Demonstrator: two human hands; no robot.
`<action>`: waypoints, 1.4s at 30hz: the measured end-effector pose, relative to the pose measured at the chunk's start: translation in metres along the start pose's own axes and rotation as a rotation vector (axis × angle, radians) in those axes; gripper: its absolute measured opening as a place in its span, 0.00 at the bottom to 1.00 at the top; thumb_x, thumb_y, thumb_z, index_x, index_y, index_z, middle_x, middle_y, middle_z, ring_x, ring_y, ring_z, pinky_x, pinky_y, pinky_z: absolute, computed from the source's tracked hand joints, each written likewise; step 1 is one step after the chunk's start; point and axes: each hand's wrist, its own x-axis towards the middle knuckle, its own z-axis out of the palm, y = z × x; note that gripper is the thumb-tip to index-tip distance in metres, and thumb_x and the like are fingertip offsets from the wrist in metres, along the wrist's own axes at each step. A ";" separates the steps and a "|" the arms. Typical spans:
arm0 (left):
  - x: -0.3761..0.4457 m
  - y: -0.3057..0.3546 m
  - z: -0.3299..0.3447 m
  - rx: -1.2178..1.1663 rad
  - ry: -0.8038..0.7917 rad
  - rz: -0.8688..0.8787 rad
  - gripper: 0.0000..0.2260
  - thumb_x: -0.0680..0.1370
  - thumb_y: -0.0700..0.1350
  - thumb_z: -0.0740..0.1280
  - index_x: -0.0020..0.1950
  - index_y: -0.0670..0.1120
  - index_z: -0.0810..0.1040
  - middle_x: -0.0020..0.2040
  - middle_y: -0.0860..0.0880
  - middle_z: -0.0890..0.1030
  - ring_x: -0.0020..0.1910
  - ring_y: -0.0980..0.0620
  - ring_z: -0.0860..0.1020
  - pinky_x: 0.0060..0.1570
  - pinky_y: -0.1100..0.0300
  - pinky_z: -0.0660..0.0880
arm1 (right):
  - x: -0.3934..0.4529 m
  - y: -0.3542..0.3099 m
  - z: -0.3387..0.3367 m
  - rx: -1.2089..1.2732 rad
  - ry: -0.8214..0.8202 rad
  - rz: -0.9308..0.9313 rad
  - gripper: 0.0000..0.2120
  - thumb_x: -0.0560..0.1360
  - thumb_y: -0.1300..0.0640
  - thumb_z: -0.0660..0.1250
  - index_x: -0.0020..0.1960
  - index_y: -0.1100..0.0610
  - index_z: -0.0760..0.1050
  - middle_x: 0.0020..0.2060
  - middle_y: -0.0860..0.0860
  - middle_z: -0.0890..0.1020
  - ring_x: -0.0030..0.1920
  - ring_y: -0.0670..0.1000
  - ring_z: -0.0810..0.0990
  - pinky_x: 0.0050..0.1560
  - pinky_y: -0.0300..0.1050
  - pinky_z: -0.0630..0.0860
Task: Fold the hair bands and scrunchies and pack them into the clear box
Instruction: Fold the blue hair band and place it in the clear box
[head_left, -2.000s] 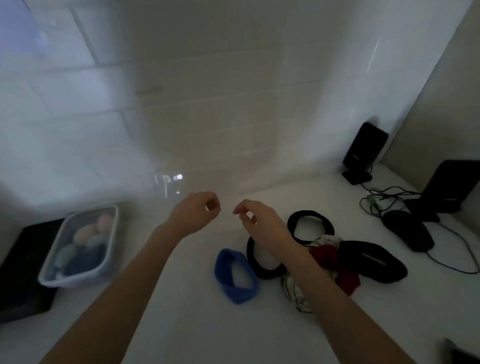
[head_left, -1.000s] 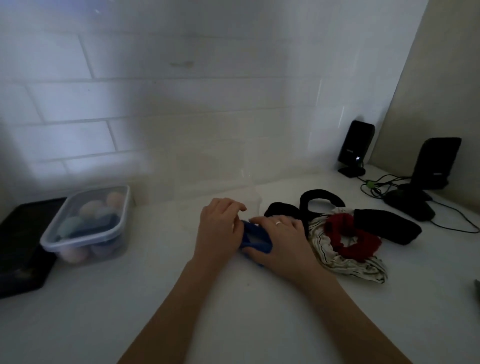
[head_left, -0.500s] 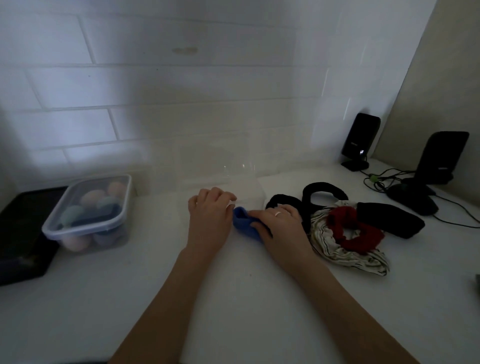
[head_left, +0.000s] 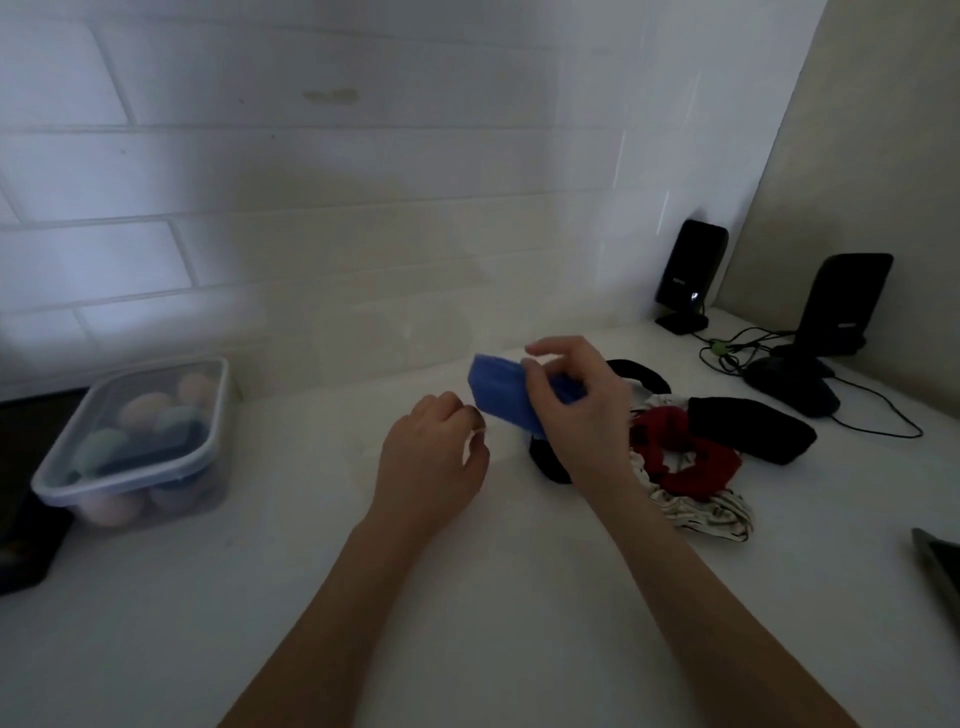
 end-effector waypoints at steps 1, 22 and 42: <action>0.000 0.004 -0.001 0.003 0.000 0.010 0.03 0.67 0.42 0.66 0.37 0.45 0.78 0.35 0.49 0.78 0.33 0.49 0.76 0.29 0.62 0.67 | 0.006 -0.004 0.004 0.018 -0.005 0.023 0.07 0.74 0.62 0.69 0.51 0.56 0.76 0.33 0.44 0.79 0.37 0.40 0.79 0.39 0.28 0.73; 0.044 0.003 -0.034 -0.649 -0.208 -0.284 0.13 0.76 0.51 0.66 0.58 0.52 0.69 0.42 0.54 0.78 0.35 0.59 0.76 0.34 0.70 0.73 | 0.055 -0.009 0.013 0.625 -0.410 0.531 0.15 0.70 0.63 0.72 0.56 0.57 0.76 0.42 0.56 0.86 0.45 0.53 0.85 0.45 0.44 0.81; 0.043 -0.022 -0.030 -1.114 -0.043 -0.693 0.05 0.78 0.37 0.60 0.46 0.43 0.75 0.40 0.45 0.79 0.37 0.50 0.79 0.39 0.58 0.78 | 0.044 -0.011 0.030 0.370 -0.570 0.238 0.18 0.68 0.71 0.71 0.47 0.49 0.81 0.42 0.40 0.82 0.48 0.39 0.79 0.52 0.34 0.77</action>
